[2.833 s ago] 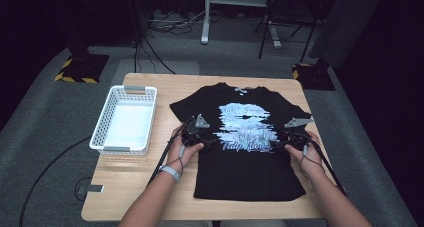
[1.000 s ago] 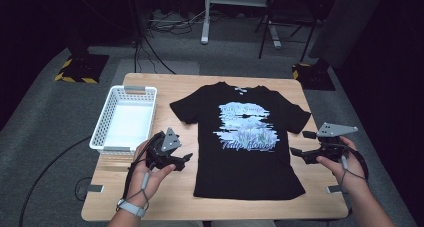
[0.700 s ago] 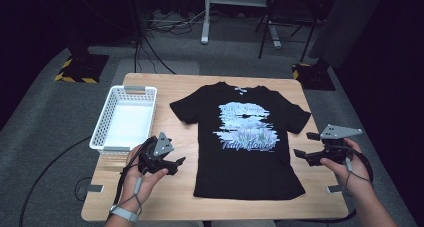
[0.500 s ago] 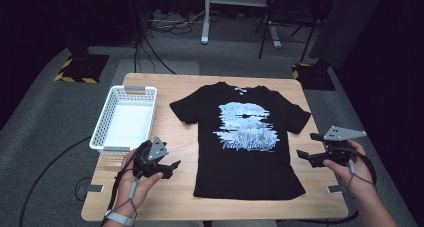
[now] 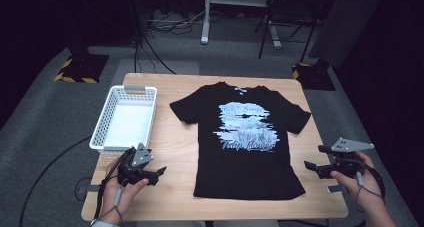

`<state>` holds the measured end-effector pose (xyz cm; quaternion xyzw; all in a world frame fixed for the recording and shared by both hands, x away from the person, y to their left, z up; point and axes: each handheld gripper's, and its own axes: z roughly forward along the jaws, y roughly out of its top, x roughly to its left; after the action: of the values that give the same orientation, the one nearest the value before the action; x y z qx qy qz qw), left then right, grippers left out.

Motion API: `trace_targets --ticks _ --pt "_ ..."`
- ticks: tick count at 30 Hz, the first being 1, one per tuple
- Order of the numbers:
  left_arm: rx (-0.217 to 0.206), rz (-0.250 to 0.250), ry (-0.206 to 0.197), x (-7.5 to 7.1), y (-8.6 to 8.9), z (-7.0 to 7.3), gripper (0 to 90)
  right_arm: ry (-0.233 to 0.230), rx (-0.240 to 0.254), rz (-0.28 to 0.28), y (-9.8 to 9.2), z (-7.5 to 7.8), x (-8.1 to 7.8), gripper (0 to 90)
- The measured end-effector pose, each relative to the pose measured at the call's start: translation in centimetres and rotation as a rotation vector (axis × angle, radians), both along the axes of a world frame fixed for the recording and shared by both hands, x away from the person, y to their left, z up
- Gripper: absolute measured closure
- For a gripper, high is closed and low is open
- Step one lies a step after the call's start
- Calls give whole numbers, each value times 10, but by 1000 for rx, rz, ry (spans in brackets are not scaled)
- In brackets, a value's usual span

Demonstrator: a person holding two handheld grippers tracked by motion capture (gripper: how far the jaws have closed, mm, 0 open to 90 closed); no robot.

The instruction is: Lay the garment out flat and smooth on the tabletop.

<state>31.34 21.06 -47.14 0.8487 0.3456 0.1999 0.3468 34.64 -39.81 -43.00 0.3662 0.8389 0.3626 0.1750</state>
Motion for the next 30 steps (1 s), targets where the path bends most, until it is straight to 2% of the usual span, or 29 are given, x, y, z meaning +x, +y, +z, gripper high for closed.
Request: trace_targets --ticks 3,16,22,25,26,27,30 --pt "-1 10 9 -2 5 -6 212 10 -23 -8 -5 -8 -4 128" --pt "21 19 66 -8 20 -28 209 42 -50 -33 -22 -48 -22 120" --pt "12 33 85 -9 27 -32 209 54 -55 -48 -28 -62 -28 113" --pt "23 45 99 -9 30 -35 208 76 -52 -58 -32 -73 -32 105" --pt "18 51 105 -10 31 -36 208 79 -56 -61 -33 -76 -33 93" --pt "7 54 112 -10 32 -37 206 76 -40 -69 -34 -78 -33 79" --pt "-26 73 121 -12 35 -39 202 51 -20 -82 -36 -81 -36 71"
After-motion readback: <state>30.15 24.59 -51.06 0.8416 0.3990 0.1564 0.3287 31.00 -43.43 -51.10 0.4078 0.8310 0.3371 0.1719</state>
